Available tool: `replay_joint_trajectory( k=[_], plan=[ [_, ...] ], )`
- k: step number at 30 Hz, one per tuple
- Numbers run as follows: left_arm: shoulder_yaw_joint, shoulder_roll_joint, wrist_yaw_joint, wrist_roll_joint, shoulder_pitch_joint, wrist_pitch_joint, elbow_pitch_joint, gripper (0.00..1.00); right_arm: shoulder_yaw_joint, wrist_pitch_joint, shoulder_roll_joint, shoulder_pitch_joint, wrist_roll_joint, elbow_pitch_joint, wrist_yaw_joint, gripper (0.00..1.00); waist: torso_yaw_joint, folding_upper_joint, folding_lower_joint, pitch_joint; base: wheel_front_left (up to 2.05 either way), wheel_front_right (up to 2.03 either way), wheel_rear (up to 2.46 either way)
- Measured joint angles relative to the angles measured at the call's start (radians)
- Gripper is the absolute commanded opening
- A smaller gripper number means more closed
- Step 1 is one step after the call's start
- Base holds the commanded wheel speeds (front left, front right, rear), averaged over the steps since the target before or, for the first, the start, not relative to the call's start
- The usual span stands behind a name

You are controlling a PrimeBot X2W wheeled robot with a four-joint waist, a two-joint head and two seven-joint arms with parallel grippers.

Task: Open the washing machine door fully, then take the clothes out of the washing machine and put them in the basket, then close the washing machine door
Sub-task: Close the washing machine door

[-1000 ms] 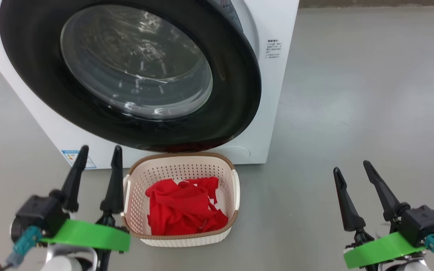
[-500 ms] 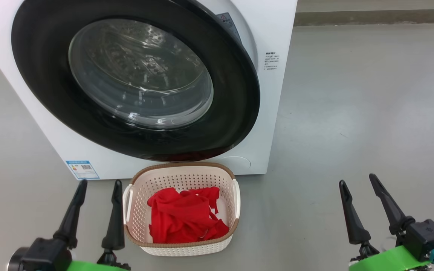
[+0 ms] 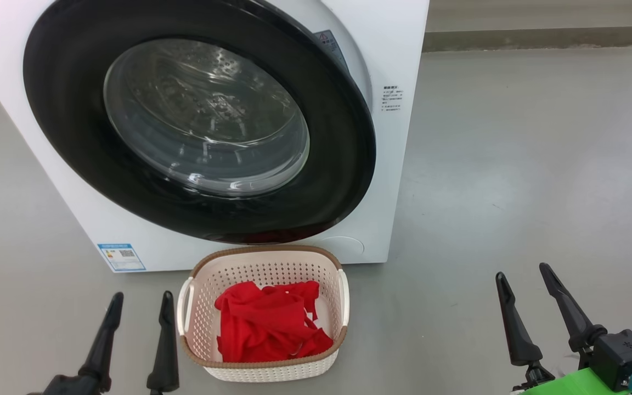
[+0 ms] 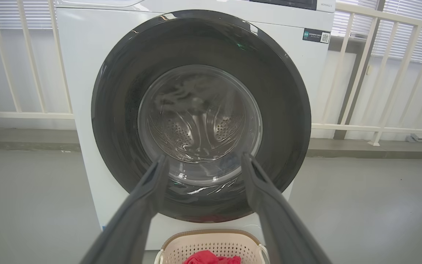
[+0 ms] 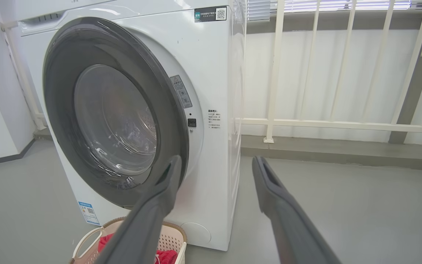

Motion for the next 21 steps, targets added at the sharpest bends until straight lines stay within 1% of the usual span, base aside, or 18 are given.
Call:
replay_joint_trajectory(
  k=[4,14,18,19,20,21],
  plan=[
    [0.008,-0.014,-0.023,0.01,0.007,0.0,0.018,1.0,-0.002,0.0,0.0,0.0,0.001,-0.002,0.0,1.0,0.003,0.0,0.0,0.0,0.0,0.0,0.0],
    [0.03,-0.032,-0.044,0.029,0.007,0.0,0.037,1.0,-0.001,0.0,0.0,0.0,0.001,-0.006,0.0,1.0,0.009,0.0,0.0,0.009,0.0,0.0,0.0],
    [0.033,-0.038,-0.059,0.041,0.007,0.0,0.04,1.0,-0.002,0.0,0.0,0.0,0.001,-0.006,0.0,1.0,0.012,0.0,0.0,0.013,0.0,0.0,0.0],
    [0.034,-0.04,-0.06,0.048,0.007,0.0,0.04,1.0,-0.002,0.0,0.0,0.0,0.001,-0.006,0.0,0.95,0.013,0.0,0.0,0.014,0.0,0.0,0.0],
    [0.034,-0.043,-0.06,0.053,0.007,0.0,0.04,1.0,-0.001,0.0,0.0,0.0,0.001,-0.005,0.0,0.78,0.015,0.0,0.0,0.015,0.0,0.0,0.0],
    [0.034,-0.047,-0.061,0.056,0.007,0.0,0.041,1.0,0.001,0.0,0.0,0.0,0.001,-0.004,0.0,0.47,0.017,0.0,0.0,0.017,0.0,0.0,0.0]
  ],
)
